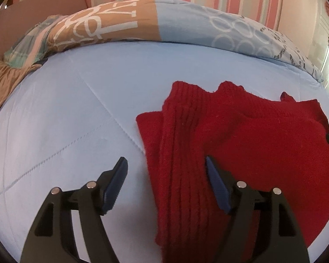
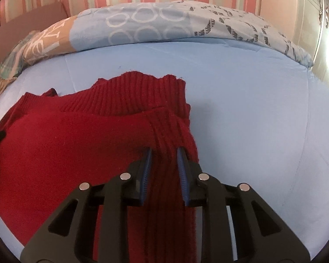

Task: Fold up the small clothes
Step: 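Smooth the half-folded sweater flat with both open tools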

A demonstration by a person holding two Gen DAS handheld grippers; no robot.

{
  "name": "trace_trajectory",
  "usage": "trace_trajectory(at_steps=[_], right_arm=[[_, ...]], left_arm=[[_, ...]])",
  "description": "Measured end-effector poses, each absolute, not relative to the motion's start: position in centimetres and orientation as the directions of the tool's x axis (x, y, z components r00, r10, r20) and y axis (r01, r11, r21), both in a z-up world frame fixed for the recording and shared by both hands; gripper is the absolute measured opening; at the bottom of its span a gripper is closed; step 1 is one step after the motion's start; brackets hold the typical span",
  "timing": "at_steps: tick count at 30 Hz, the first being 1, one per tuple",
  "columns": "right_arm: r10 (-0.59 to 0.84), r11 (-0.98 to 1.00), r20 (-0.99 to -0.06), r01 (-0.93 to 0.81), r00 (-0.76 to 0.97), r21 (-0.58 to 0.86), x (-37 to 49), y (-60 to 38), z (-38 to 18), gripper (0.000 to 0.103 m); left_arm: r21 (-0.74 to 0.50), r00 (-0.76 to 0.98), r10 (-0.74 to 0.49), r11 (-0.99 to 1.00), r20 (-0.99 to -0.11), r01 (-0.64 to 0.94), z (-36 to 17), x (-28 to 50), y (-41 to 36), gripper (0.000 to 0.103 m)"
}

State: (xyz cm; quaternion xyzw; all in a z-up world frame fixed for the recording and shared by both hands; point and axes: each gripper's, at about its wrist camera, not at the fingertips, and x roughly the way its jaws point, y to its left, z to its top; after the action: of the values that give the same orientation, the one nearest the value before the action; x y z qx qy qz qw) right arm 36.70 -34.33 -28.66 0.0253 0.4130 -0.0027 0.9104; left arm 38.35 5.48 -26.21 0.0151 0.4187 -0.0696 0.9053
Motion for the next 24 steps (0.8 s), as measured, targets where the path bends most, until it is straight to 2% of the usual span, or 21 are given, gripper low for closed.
trace_trajectory(at_steps=[4, 6, 9, 12, 15, 17, 20, 22, 24], right_arm=[[0.067, 0.996, -0.730, 0.001, 0.680, 0.093, 35.6, -34.4, -27.3, 0.024], [0.096, 0.994, -0.703, -0.037, 0.705, 0.099, 34.3, -33.6, -26.0, 0.040], [0.125, 0.992, -0.676, -0.100, 0.726, 0.076, 31.6, -31.1, -24.4, 0.047], [0.150, 0.985, -0.688, -0.167, 0.710, 0.042, 29.1, -27.7, -24.5, 0.049], [0.112, 0.977, -0.723, -0.210, 0.681, -0.046, 27.4, -24.9, -26.2, 0.049], [0.074, 0.978, -0.756, -0.197, 0.650, -0.073, 27.0, -24.7, -27.6, 0.048], [0.028, 0.992, -0.773, -0.114, 0.633, -0.057, 26.7, -27.3, -28.7, 0.048], [0.038, 0.998, -0.786, -0.065, 0.617, -0.003, 26.9, -29.4, -29.2, 0.047], [0.057, 0.998, -0.789, -0.046, 0.611, 0.036, 26.9, -30.5, -29.4, 0.037]], left_arm=[[-0.030, 0.642, -0.115, 0.989, -0.758, 0.142, -25.8, 38.0, 5.5, 0.075], [-0.012, 0.670, -0.124, 0.985, -0.732, 0.170, -24.6, 36.8, 5.0, 0.074], [0.000, 0.685, -0.160, 0.974, -0.711, 0.228, -23.5, 34.2, 3.6, 0.074], [-0.004, 0.666, -0.208, 0.956, -0.716, 0.295, -24.0, 30.8, 1.8, 0.074], [0.068, 0.666, -0.159, 0.951, -0.729, 0.301, -25.9, 28.7, 0.3, 0.074], [0.031, 0.638, -0.152, 0.964, -0.755, 0.265, -27.5, 28.8, 1.2, 0.074], [-0.006, 0.629, -0.159, 0.971, -0.761, 0.239, -28.3, 29.3, 2.6, 0.074], [0.019, 0.629, -0.145, 0.969, -0.764, 0.247, -28.5, 29.6, 2.3, 0.075], [0.062, 0.640, -0.115, 0.967, -0.760, 0.247, -28.8, 29.6, 1.8, 0.075]])
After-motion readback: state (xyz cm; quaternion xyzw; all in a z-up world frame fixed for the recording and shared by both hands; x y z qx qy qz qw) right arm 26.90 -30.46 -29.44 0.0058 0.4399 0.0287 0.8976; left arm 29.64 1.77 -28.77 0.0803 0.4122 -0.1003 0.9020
